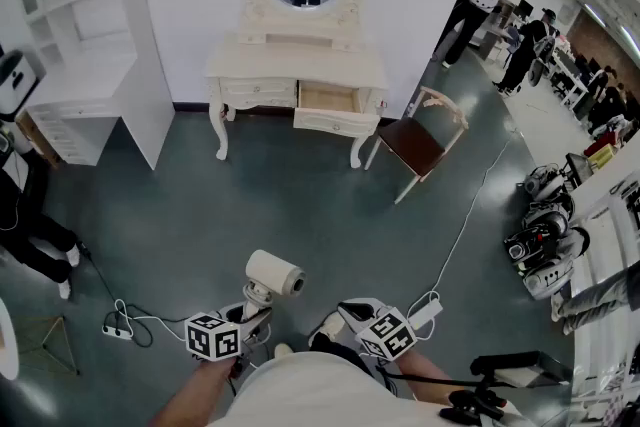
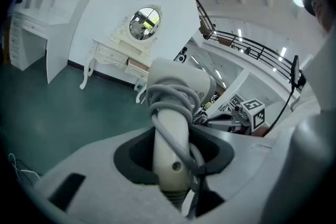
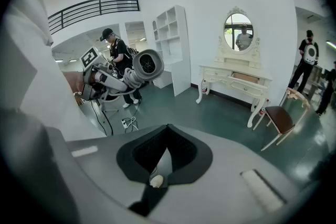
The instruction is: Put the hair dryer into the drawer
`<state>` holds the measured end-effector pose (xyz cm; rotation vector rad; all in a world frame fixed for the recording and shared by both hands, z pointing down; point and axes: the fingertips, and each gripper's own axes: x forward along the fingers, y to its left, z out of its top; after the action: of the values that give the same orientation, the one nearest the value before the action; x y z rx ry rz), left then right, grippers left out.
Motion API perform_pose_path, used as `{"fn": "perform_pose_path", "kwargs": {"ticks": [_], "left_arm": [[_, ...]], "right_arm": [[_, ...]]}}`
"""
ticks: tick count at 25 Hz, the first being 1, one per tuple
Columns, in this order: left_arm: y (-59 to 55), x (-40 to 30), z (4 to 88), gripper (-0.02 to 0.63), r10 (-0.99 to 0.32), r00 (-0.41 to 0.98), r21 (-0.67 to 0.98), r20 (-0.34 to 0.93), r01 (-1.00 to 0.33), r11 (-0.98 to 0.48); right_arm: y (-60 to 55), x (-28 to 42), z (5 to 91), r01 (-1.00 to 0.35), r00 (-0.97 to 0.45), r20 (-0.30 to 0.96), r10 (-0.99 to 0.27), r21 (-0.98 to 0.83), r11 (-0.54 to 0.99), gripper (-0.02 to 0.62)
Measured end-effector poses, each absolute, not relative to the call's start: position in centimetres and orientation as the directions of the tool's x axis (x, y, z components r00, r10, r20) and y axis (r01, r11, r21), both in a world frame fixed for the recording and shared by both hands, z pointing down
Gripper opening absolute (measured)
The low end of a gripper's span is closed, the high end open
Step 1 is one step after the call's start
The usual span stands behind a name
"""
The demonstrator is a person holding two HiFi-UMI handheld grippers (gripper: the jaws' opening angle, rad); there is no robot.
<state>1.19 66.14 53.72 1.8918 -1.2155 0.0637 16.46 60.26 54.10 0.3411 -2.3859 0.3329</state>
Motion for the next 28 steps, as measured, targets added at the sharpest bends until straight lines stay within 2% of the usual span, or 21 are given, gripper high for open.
{"fn": "perform_pose_path", "kwargs": {"ticks": [17,20,28], "left_arm": [[67.4,-1.0,53.5,0.163,-0.763,0.463,0.616,0.451,-0.78,-0.11],[66.2,-0.8,53.7,0.163,-0.761,0.46,0.614,0.458,-0.782,-0.103],[58.4,0.9,53.0,0.163,-0.741,0.46,0.584,0.489,-0.804,-0.114]], "right_arm": [[60.5,14.5,54.1,-0.305,-0.739,0.66,-0.138,-0.145,0.941,0.003],[59.2,14.7,54.4,-0.308,-0.74,0.659,-0.135,-0.154,0.939,0.08],[51.6,16.1,54.2,-0.343,-0.77,0.619,-0.153,-0.2,0.918,0.101]]}}
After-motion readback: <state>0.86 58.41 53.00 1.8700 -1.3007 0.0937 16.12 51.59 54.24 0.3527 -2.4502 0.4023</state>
